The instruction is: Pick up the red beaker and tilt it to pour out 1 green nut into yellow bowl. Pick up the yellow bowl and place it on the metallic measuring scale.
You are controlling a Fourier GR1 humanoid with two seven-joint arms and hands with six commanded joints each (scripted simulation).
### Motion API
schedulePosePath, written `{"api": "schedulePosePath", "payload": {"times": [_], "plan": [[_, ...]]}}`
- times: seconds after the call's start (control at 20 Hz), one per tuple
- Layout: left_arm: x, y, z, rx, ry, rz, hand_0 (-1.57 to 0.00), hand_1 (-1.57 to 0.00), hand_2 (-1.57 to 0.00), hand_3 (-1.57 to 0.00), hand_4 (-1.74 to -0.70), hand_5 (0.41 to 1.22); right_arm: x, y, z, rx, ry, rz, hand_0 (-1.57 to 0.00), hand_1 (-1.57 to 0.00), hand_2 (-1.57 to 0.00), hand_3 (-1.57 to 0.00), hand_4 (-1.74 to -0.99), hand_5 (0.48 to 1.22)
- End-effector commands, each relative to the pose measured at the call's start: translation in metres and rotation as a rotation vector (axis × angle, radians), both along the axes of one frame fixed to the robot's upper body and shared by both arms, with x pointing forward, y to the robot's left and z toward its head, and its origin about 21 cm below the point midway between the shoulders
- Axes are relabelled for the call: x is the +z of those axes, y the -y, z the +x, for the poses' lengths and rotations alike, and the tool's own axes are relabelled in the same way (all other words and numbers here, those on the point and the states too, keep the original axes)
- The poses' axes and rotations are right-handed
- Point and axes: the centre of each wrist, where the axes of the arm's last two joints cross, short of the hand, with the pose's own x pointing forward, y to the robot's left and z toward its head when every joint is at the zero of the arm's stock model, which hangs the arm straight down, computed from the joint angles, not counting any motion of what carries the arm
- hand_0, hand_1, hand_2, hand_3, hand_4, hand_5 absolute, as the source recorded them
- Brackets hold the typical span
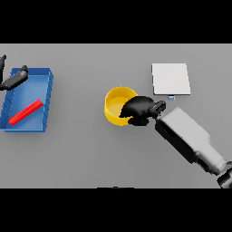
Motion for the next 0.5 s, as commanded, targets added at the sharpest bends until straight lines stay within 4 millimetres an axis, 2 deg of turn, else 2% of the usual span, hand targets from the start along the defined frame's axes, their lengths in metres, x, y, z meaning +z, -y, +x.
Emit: {"api": "schedulePosePath", "payload": {"times": [0.0, 0.1, 0.2, 0.25, 0.45], "plan": [[0.000, -0.003, 0.000, 0.001, -0.003, 0.005, 0.00, 0.00, 0.00, 0.00, -0.80, 0.725, 0.003, 0.004, -0.001, 0.006, 0.002, 0.000, -1.51, -1.51, -1.45, -1.19, -1.722, 1.207], [-0.002, -0.003, -0.003, 0.002, -0.004, 0.010, 0.00, 0.00, 0.00, 0.00, -0.80, 0.724, 0.019, 0.013, -0.001, 0.005, 0.002, 0.024, -1.53, -1.53, -1.49, -1.19, -1.729, 1.212], [0.001, -0.005, -0.001, 0.001, -0.007, 0.010, 0.00, 0.00, 0.00, 0.00, -0.80, 0.723, 0.034, 0.013, 0.000, 0.003, 0.024, 0.023, -1.55, -1.55, -1.49, -1.33, -1.732, 1.215], [-0.004, -0.003, 0.001, -0.002, -0.012, 0.012, 0.00, 0.00, 0.00, 0.00, -0.80, 0.721, 0.041, 0.013, -0.001, 0.003, 0.045, 0.020, -1.55, -1.55, -1.51, -1.38, -1.731, 1.216], [-0.001, 0.002, -0.001, -0.013, -0.008, 0.007, 0.00, 0.00, 0.00, 0.00, -0.80, 0.722, 0.075, 0.017, 0.003, -0.040, 0.113, 0.010, -1.56, -1.56, -1.54, -1.31, -1.724, 1.219]]}}
